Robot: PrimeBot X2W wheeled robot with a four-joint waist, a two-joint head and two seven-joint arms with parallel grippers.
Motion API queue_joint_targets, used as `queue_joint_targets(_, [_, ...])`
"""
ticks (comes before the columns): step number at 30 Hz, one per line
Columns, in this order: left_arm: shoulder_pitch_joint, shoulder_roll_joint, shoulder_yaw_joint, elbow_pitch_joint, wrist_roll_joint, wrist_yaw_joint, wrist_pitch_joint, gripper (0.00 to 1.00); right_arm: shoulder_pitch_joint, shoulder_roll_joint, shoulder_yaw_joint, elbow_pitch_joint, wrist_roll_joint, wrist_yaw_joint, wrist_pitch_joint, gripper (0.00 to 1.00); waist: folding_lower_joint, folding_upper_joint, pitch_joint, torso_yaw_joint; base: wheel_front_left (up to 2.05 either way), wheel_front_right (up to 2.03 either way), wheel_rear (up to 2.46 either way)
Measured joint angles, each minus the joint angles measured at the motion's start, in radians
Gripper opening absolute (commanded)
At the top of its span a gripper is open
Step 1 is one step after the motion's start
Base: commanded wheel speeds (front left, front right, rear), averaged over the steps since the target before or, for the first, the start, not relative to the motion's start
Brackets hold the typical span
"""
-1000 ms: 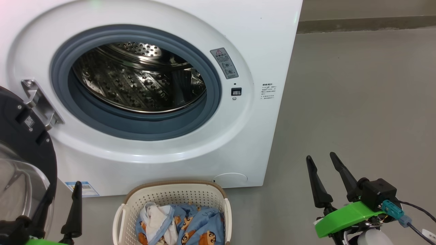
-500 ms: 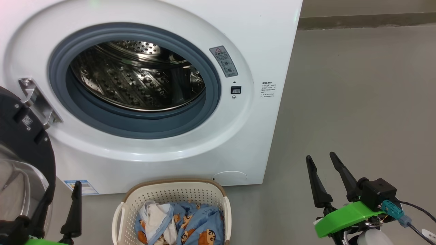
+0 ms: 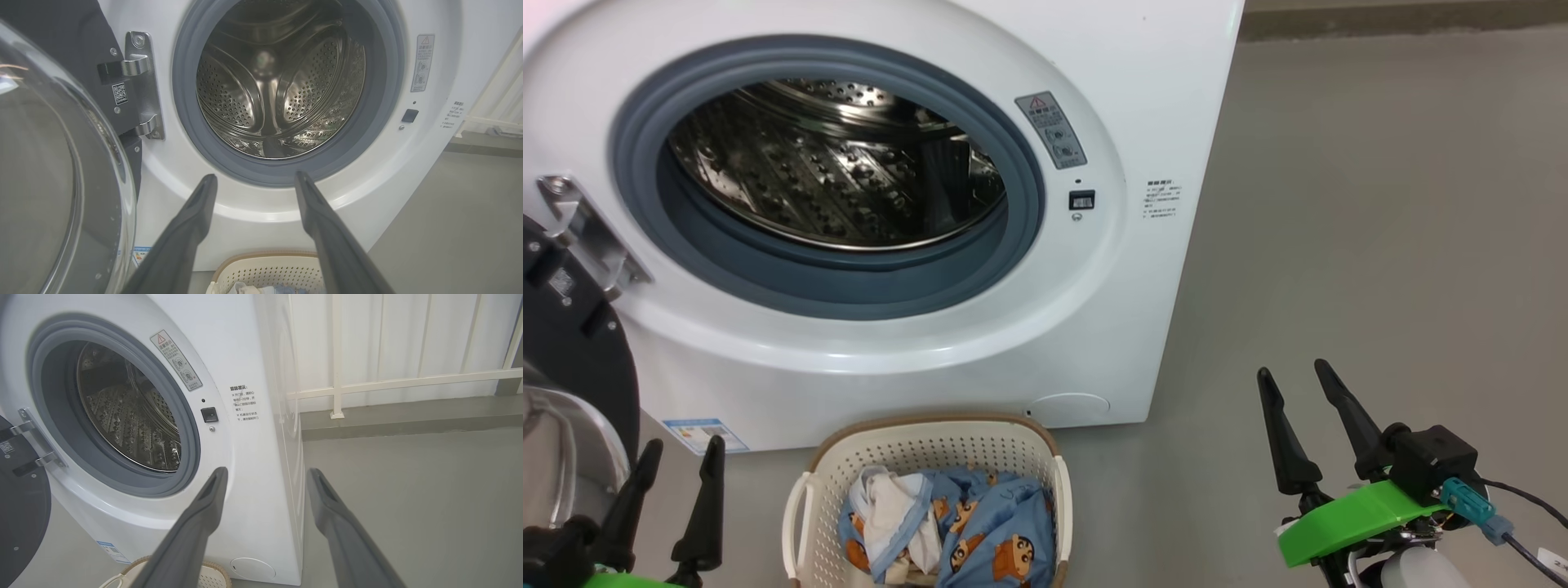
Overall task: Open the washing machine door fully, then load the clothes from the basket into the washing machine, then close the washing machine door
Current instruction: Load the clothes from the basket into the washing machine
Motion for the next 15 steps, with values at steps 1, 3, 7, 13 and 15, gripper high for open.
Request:
queue_joint_targets(1, [-0.001,0.004,-0.004,0.000,0.000,0.000,0.000,1.00,0.000,0.000,0.000,-0.002,0.000,0.000,0.000,1.00,0.0000,0.0000,0.005,-0.002,0.00,0.00,0.00])
queue_joint_targets(3, [-0.007,0.013,-0.008,0.000,0.000,0.000,0.000,1.00,0.000,0.000,-0.002,-0.005,0.000,0.000,0.000,1.00,0.0000,0.0000,0.017,-0.005,0.00,0.00,0.00])
queue_joint_targets(7, [-0.025,0.028,-0.020,0.000,-0.009,-0.002,0.000,1.00,0.000,0.000,-0.002,-0.018,0.000,0.000,0.000,1.00,0.0000,0.0000,0.041,-0.014,0.00,0.00,0.00])
queue_joint_targets(13, [-0.046,0.043,-0.045,0.000,-0.019,-0.003,0.000,1.00,0.000,0.000,0.000,-0.039,0.000,0.000,0.000,1.00,0.0000,0.0000,0.083,-0.029,0.00,0.00,0.00])
queue_joint_targets(15, [-0.051,0.049,-0.061,0.002,-0.028,-0.003,0.000,1.00,0.000,0.000,-0.001,-0.047,0.000,0.000,0.000,1.00,0.0000,0.0000,0.098,-0.035,0.00,0.00,0.00])
